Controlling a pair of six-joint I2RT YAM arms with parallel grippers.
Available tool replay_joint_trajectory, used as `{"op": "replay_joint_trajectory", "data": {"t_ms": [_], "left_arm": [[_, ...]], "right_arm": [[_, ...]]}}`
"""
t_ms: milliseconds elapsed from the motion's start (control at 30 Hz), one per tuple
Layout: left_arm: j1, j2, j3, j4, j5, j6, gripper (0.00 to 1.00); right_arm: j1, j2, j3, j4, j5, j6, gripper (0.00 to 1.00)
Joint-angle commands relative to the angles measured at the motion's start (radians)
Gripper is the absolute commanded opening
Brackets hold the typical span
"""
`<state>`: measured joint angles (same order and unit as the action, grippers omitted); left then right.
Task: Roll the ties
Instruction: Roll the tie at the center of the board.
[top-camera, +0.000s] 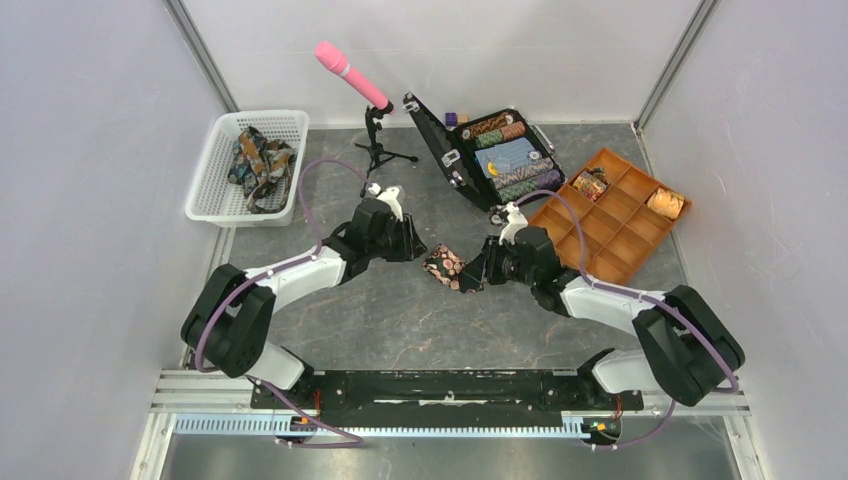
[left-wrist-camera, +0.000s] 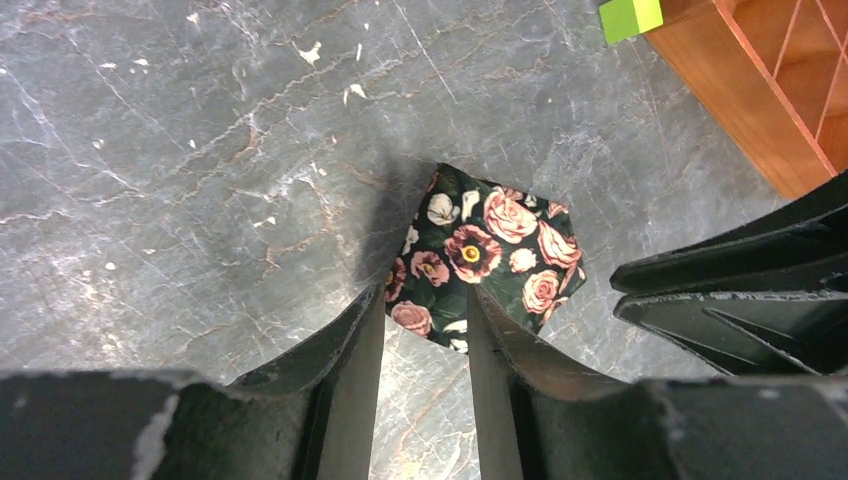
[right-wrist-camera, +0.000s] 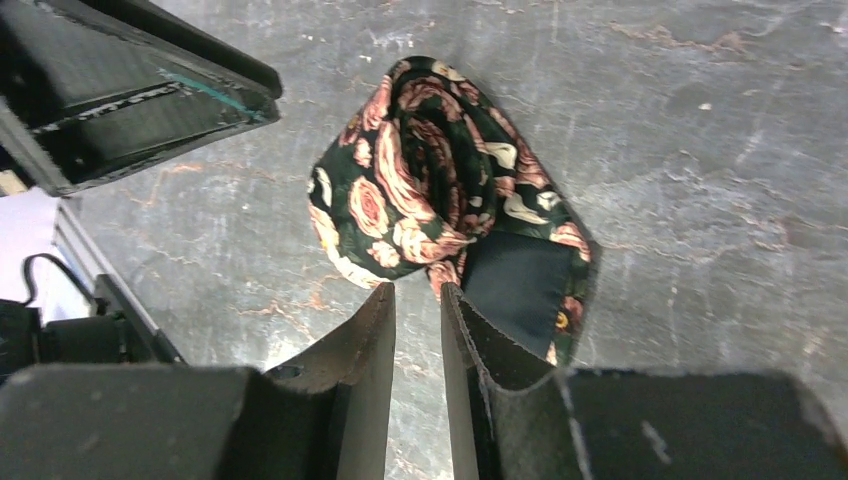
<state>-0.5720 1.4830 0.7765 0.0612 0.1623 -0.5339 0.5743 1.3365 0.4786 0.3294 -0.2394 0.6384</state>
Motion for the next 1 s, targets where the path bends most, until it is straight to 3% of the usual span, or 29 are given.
{"op": "replay_joint_trajectory", "data": {"t_ms": [0,400,633,767,967], "left_arm": [[0.022,0.010,0.035,0.081,-0.001,0.067,0.43],[0.036,0.073,0.049,0.155,0.003,0.142,0.53],[0.043,0.139,0.046,0.230,0.100,0.150,0.72],[0.043,0.196,0.050,0.295,0.205,0.136,0.80],[0.044,0.207,0.019,0.350,0.209,0.127,0.85]], "right_arm": [[0.006,0.037,0.018,0.200,-0.097,0.095,0.29],[0.013,0.193,0.037,0.428,-0.179,0.228,0.28],[0.013,0.235,0.067,0.385,-0.154,0.223,0.27],[0.013,0.252,0.080,0.351,-0.132,0.213,0.27],[0.013,0.287,0.093,0.312,-0.118,0.211,0.26]]}}
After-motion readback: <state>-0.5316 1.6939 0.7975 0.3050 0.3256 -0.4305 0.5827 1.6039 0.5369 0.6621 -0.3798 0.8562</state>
